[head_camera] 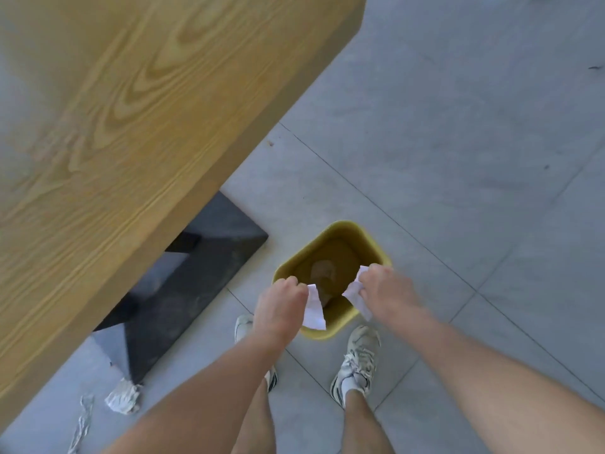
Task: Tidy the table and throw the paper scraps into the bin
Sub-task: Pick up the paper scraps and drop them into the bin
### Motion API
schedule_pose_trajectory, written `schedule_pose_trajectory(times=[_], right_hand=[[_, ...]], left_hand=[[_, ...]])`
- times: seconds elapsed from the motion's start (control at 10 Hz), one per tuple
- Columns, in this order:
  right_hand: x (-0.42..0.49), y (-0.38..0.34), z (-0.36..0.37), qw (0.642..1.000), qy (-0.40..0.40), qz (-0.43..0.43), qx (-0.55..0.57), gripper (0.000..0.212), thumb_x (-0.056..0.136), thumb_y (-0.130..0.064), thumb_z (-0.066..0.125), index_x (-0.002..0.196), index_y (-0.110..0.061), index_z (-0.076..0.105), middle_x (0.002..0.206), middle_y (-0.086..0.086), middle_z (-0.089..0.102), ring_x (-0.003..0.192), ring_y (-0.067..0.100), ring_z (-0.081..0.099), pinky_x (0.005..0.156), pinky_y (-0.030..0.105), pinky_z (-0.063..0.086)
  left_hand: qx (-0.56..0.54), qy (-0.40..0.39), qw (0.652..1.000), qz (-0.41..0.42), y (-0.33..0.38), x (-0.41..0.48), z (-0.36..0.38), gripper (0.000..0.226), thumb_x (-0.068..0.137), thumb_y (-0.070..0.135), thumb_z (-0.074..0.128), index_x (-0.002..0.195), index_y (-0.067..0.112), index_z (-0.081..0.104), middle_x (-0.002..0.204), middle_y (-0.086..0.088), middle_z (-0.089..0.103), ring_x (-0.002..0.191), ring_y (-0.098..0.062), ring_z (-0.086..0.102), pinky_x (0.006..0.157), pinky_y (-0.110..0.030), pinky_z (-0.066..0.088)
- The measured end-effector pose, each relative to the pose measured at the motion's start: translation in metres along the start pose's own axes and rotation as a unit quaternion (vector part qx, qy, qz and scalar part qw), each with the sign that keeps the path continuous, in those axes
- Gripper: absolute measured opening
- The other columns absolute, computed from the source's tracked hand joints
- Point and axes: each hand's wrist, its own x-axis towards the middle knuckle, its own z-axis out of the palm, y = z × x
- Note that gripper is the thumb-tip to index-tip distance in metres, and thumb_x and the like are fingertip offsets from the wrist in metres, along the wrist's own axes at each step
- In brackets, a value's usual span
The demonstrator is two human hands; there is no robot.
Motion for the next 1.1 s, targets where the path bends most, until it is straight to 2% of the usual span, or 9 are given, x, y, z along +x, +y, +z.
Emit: schedule_pose_trajectory(times=[0.1, 0.2, 0.3, 0.4, 0.5, 0.6, 0.7, 0.9, 1.1], right_hand=[[0.020, 0.007, 0.019, 1.000, 0.012, -0.005, 0.000, 0.032, 0.097, -0.037, 0.039, 0.111, -0.018, 0.060, 0.115, 0.002, 0.056, 0.112, 0.022, 0.052, 0.079, 0.034, 0.047], [0.034, 0.009, 0.032, 1.000, 0.026, -0.001, 0.005, 0.032, 0.097, -0.034, 0.038, 0.105, -0.016, 0.064, 0.109, 0.002, 0.057, 0.105, 0.022, 0.053, 0.069, 0.032, 0.041], [0.050, 0.009, 0.047, 0.999, 0.039, -0.001, 0.000, 0.029, 0.096, -0.032, 0.040, 0.100, -0.015, 0.064, 0.105, 0.002, 0.058, 0.100, 0.022, 0.054, 0.066, 0.031, 0.040], [0.060, 0.011, 0.061, 0.998, 0.051, 0.017, 0.036, 0.018, 0.093, -0.032, 0.045, 0.094, -0.019, 0.058, 0.103, 0.000, 0.057, 0.092, 0.018, 0.051, 0.061, 0.028, 0.037], [0.064, 0.016, 0.069, 0.998, 0.056, -0.006, 0.005, 0.019, 0.093, -0.019, 0.055, 0.111, -0.018, 0.060, 0.110, 0.002, 0.055, 0.101, 0.020, 0.052, 0.064, 0.029, 0.037], [0.062, 0.020, 0.070, 0.997, 0.072, -0.017, 0.011, 0.014, 0.095, -0.019, 0.055, 0.107, -0.015, 0.061, 0.103, 0.004, 0.054, 0.100, 0.023, 0.051, 0.065, 0.032, 0.039], [0.061, 0.020, 0.068, 0.997, 0.074, -0.020, 0.018, 0.013, 0.096, -0.021, 0.053, 0.106, -0.017, 0.060, 0.100, 0.002, 0.052, 0.096, 0.022, 0.049, 0.065, 0.033, 0.039], [0.059, 0.013, 0.062, 0.996, 0.080, -0.026, 0.023, 0.021, 0.097, -0.029, 0.053, 0.116, -0.020, 0.057, 0.106, 0.002, 0.054, 0.098, 0.022, 0.049, 0.068, 0.033, 0.042], [0.054, 0.005, 0.053, 0.996, 0.087, -0.030, 0.021, 0.022, 0.096, -0.030, 0.053, 0.115, -0.020, 0.055, 0.105, 0.001, 0.053, 0.096, 0.022, 0.049, 0.067, 0.033, 0.043]], left_hand=[[0.005, 0.003, 1.000, -0.005, 0.000, 0.021, 0.020, 0.013, 0.091, 0.017, 0.065, 0.104, 0.017, 0.067, 0.082, 0.003, 0.053, 0.073, -0.014, 0.050, 0.062, -0.024, 0.038], [0.018, -0.006, 1.000, -0.013, -0.001, 0.037, 0.033, 0.013, 0.089, 0.011, 0.064, 0.101, 0.015, 0.066, 0.079, 0.002, 0.048, 0.072, -0.015, 0.046, 0.060, -0.025, 0.033], [0.028, -0.007, 0.999, -0.020, -0.003, 0.049, 0.045, 0.014, 0.089, 0.014, 0.066, 0.102, 0.015, 0.066, 0.079, 0.002, 0.048, 0.071, -0.014, 0.045, 0.060, -0.025, 0.032], [0.019, 0.004, 0.999, -0.025, -0.003, 0.054, 0.056, 0.019, 0.089, 0.020, 0.067, 0.108, 0.019, 0.065, 0.084, 0.003, 0.052, 0.074, -0.014, 0.047, 0.061, -0.025, 0.039], [0.009, 0.028, 0.999, -0.040, -0.005, 0.056, 0.063, 0.021, 0.092, 0.024, 0.063, 0.113, 0.023, 0.063, 0.090, 0.003, 0.050, 0.078, -0.015, 0.046, 0.065, -0.025, 0.041], [0.016, 0.044, 0.998, -0.037, -0.010, 0.053, 0.065, 0.019, 0.094, 0.020, 0.058, 0.112, 0.025, 0.062, 0.087, 0.003, 0.046, 0.078, -0.015, 0.043, 0.067, -0.027, 0.033], [0.026, 0.054, 0.997, -0.038, -0.013, 0.051, 0.062, 0.015, 0.094, 0.020, 0.055, 0.107, 0.024, 0.061, 0.086, 0.004, 0.047, 0.077, -0.016, 0.043, 0.068, -0.028, 0.034], [0.040, 0.059, 0.997, -0.037, -0.013, 0.052, 0.053, 0.013, 0.092, 0.021, 0.047, 0.102, 0.023, 0.056, 0.087, 0.002, 0.045, 0.078, -0.020, 0.041, 0.069, -0.033, 0.038], [0.031, 0.059, 0.997, -0.049, -0.010, 0.047, 0.042, 0.018, 0.094, 0.026, 0.042, 0.108, 0.023, 0.053, 0.096, 0.000, 0.051, 0.084, -0.020, 0.046, 0.079, -0.037, 0.046]])
